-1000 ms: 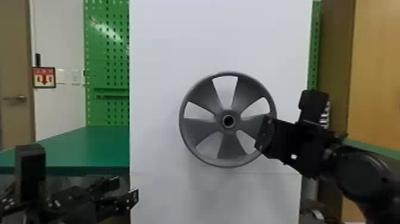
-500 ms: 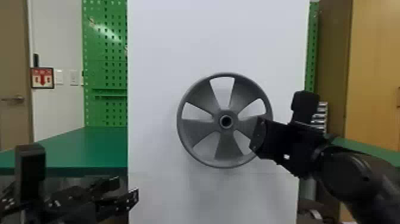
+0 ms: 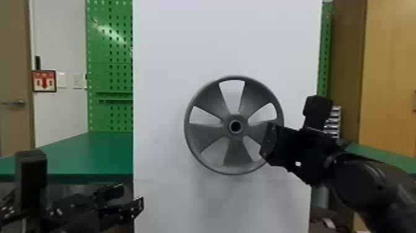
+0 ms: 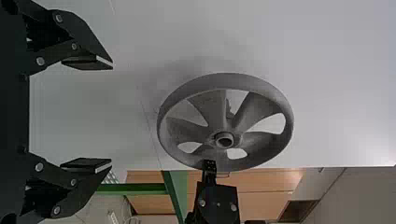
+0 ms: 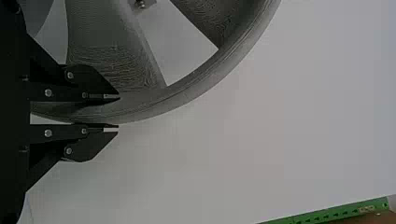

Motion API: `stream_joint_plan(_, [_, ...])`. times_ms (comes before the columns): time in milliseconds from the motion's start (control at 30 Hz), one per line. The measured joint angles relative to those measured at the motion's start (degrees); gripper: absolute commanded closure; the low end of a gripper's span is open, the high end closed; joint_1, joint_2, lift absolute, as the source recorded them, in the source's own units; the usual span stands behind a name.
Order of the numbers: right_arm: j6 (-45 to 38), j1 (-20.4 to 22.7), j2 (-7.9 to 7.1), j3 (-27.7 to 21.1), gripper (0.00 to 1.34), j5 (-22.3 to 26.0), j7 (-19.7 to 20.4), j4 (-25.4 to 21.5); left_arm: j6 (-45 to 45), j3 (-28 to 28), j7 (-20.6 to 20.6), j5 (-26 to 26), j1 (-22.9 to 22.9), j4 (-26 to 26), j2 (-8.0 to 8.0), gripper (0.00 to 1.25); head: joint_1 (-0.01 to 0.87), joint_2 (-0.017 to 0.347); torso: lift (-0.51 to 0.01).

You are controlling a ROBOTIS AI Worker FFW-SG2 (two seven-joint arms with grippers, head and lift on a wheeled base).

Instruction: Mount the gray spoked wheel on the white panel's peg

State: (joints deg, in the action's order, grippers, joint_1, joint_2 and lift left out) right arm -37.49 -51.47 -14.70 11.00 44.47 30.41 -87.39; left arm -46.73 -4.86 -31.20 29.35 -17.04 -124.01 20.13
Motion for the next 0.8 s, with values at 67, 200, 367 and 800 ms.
stream_joint_plan(67, [0.3,0.1,-0.02,0.0,1.31,0.0,0.0,0.0,0.0,0.0,0.0,0.0,0.0,0.0,0.00,0.50,0.084,-0.008,-0.484])
stream_joint_plan(200, [1.1,0.3,-0.04,0.1,1.18,0.2,0.0,0.0,0.0,0.0,0.0,0.0,0.0,0.0,0.00,0.50,0.084,-0.008,-0.484])
stream_joint_plan(367, [2.4,0.6,-0.04,0.2,1.06,0.3,0.0,0.0,0.0,0.0,0.0,0.0,0.0,0.0,0.08,0.50,0.084,-0.008,-0.484])
stream_joint_plan(800, [5.5,1.2,-0.10,0.9,0.76,-0.4,0.0,0.2,0.1,0.0,0.0,0.0,0.0,0.0,0.10,0.50,0.084,-0.008,-0.484])
